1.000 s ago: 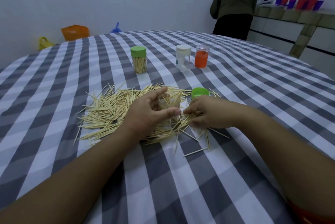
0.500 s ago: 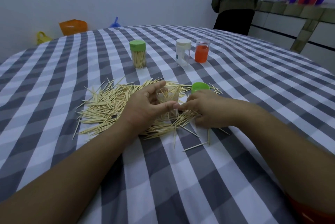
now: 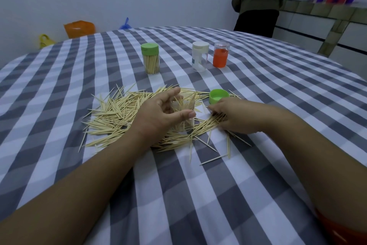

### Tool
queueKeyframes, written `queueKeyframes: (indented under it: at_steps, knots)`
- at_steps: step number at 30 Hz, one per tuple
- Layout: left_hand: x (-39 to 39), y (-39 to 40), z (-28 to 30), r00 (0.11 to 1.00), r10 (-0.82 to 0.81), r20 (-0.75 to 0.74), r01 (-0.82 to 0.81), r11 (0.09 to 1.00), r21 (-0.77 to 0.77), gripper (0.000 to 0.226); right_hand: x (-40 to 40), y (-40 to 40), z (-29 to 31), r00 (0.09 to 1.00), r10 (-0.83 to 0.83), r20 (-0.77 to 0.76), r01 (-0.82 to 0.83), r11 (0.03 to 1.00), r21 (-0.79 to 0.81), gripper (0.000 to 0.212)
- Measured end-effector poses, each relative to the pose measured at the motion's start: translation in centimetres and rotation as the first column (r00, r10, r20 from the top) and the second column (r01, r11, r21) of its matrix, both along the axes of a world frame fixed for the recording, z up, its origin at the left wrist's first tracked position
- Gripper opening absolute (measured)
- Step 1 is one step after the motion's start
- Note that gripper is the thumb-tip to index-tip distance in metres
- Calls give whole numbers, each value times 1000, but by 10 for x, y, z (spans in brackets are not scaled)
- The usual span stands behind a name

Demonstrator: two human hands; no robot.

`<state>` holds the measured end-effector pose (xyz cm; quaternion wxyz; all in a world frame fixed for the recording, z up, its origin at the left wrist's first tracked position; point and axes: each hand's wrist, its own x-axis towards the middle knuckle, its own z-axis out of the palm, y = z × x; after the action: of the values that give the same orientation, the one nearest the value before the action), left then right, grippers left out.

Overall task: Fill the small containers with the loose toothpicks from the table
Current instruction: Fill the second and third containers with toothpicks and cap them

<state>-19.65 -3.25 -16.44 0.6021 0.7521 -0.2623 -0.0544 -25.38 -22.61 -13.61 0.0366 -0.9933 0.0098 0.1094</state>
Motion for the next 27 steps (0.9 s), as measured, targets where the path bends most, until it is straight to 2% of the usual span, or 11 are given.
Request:
queueKeyframes:
  at_steps: [4,7,10,13,18,22,24,27]
  knots:
    - [-1,0,0,1000,-2,-1,2,1000,-4,87,-1,-5,1,998,46,-46,-43,997,61,66]
    - [0,0,0,1000,-4,-2,4,1000,-2,87,-1,-10,-1,995,20,-101,-12,997,79,66]
    - [0,0,1,1000,-5,4,5,1000,7,88,1,-13,0,998,0,-71,1,1000,15,60]
    - [0,1,0,1000,2,14,-2,1000,12,88,3,-13,2,999,7,-34,-8,999,-41,44]
    - [1,2,-1,1000,-6,3,6,1000,10,92,4,-13,1,998,-58,9,58,998,25,36]
    - [2,2,-2,1000,-7,5,7,1000,14,91,8,-7,0,998,-49,46,50,999,-15,27]
    - [2,1,-2,1000,-9,7,9,1000,16,90,7,-3,-1,997,-32,64,31,999,6,28]
    - [2,1,-2,1000,-13,7,13,1000,16,90,1,5,0,996,17,86,-28,992,126,40]
